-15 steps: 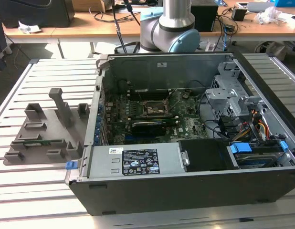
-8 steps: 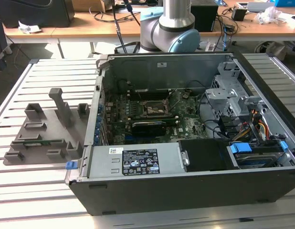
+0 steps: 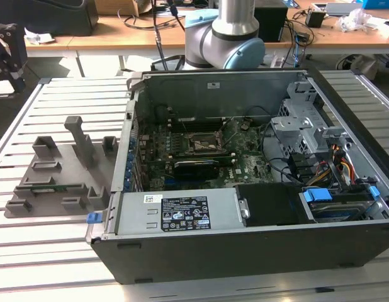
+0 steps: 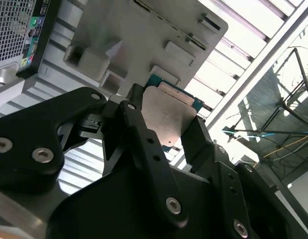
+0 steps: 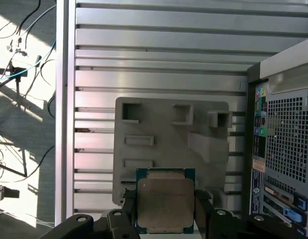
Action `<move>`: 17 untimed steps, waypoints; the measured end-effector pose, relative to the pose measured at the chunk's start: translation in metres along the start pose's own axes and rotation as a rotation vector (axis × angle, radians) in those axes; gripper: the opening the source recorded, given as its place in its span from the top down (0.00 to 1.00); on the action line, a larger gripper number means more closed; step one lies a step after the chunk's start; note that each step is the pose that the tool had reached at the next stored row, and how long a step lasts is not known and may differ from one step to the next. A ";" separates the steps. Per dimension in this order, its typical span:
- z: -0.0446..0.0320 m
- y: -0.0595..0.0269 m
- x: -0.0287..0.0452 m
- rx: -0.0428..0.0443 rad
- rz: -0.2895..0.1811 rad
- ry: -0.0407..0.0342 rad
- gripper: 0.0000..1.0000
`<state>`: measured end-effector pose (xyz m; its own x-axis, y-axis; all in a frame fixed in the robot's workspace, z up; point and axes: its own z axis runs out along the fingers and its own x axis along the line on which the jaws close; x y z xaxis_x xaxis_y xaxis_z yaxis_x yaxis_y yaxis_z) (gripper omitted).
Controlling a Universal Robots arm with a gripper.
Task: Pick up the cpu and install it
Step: 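Pick up the cpu and move it towards the insertion slot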
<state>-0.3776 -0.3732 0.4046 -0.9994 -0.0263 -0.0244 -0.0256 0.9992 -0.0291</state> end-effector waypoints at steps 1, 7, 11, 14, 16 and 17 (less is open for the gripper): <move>0.0004 -0.0002 -0.0084 -0.0002 0.000 -0.0003 0.45; 0.0012 -0.0011 -0.0456 -0.0001 0.000 -0.0001 0.45; 0.0017 -0.0016 -0.0640 -0.0001 0.000 -0.0001 0.45; 0.0019 -0.0019 -0.0745 0.0000 0.000 0.0000 0.45; 0.0021 -0.0020 -0.0799 -0.0001 0.000 -0.0002 0.45; 0.0022 -0.0021 -0.0832 -0.0001 0.000 -0.0001 0.45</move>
<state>-0.2943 -0.3731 0.4045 -0.9994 -0.0262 -0.0245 -0.0255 0.9993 -0.0290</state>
